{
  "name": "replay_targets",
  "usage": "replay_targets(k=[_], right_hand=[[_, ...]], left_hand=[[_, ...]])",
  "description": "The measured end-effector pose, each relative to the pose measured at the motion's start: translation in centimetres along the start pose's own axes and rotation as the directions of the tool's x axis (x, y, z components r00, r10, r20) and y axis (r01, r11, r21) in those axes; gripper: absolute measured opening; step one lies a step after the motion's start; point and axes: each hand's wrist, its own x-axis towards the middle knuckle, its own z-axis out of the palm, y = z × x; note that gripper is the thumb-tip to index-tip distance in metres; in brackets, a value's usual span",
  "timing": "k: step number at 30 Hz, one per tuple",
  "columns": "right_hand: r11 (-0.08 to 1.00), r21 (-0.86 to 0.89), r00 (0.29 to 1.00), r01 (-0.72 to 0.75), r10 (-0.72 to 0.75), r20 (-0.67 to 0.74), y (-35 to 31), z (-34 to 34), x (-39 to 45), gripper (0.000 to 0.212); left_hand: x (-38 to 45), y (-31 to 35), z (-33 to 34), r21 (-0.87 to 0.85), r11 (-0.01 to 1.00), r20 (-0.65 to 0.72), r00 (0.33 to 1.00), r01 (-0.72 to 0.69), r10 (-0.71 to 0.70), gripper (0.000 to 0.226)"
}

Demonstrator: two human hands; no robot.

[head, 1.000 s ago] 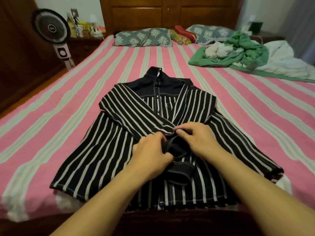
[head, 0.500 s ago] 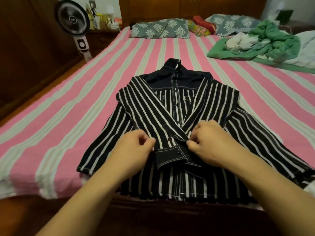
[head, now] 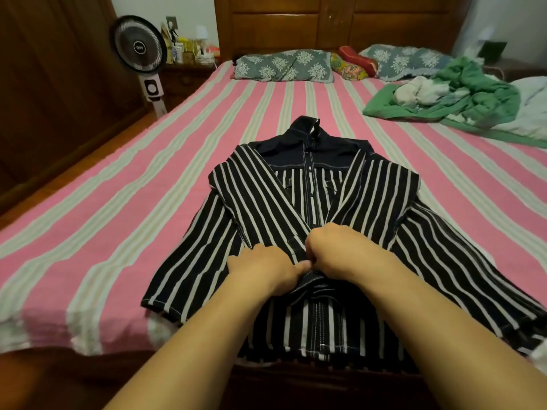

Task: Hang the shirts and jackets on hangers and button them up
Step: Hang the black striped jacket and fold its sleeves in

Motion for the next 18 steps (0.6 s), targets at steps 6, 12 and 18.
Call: replay_targets(k=[6, 12, 18], right_hand=[[0.999, 0.032, 0.996, -0.020, 0.022, -0.088, -0.4, 0.2, 0.1, 0.013], [0.799, 0.580, 0.968, -0.159, 0.242, -0.068, 1.0, -0.8, -0.3, 0.019], [0.257, 0.948, 0.964, -0.190, 0.233, 0.130, 2.0, -1.3, -2.0, 0.026]], left_hand=[[0.8, 0.2, -0.5, -0.001, 0.999, 0.051, 0.998, 0.039, -0.039, 0.077], [-0.3, 0.7, -1.0, -0.053, 0.998, -0.019, 0.999, -0.042, 0.041, 0.039], [-1.8, -1.1, -2.2, -0.704, 0.684, -0.242, 0.970, -0.191, 0.021, 0.020]])
